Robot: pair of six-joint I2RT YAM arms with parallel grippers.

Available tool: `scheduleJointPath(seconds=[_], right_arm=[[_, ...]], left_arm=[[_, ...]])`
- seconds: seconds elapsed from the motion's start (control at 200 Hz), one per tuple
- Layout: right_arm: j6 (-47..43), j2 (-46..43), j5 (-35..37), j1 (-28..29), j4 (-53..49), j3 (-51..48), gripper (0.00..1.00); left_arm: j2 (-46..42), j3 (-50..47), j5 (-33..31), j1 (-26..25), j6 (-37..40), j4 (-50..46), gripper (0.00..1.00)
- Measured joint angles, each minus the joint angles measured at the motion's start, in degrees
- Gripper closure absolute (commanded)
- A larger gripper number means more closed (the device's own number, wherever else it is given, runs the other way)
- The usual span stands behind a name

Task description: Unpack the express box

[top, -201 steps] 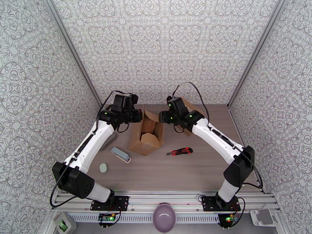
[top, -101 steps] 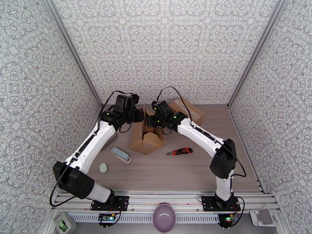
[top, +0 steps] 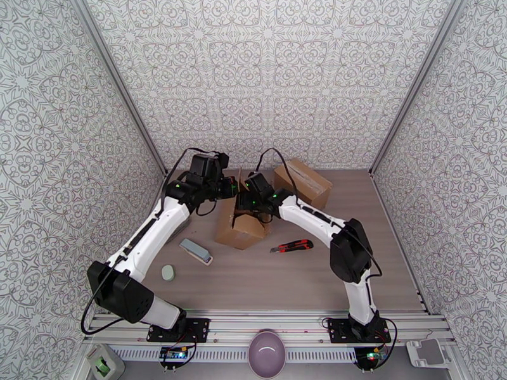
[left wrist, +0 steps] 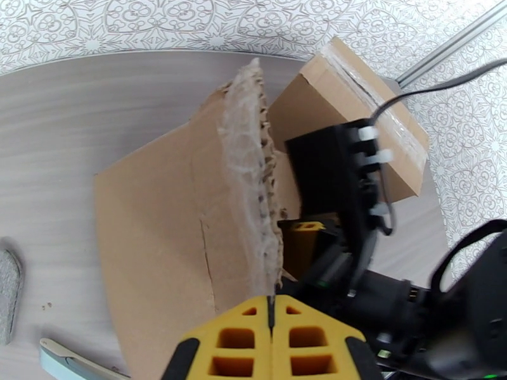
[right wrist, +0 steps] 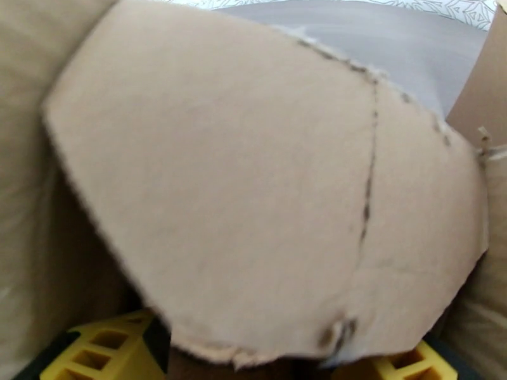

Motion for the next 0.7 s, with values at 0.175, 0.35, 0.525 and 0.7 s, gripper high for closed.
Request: scheduleJointPath(seconds=[0.175,0.35,0.525,0.7], right_arm=[[-0.3,0.8,3.4,0.0,5.2,-2.6,0.71],[-1.6,0.9,1.4,0.2,12.8,-5.7,1.00],[-2.5,0.1,-1.7,0.2,16.4,-7.3,1.00],[-3.4,-5.0,-4.8,0.2,15.5,-7.5,1.00]], left_arm=[[0.9,-0.2,1.9,0.4,-0.1,1.2,1.00],[1.0,-0.9,3.0,2.6,-0.1,1.8,1.00],[-0.4,-2.8,3.3,5.6,0.3,2.2,1.00],[-2.6,-4.4,2.8,8.5,0.6,1.9,1.00]])
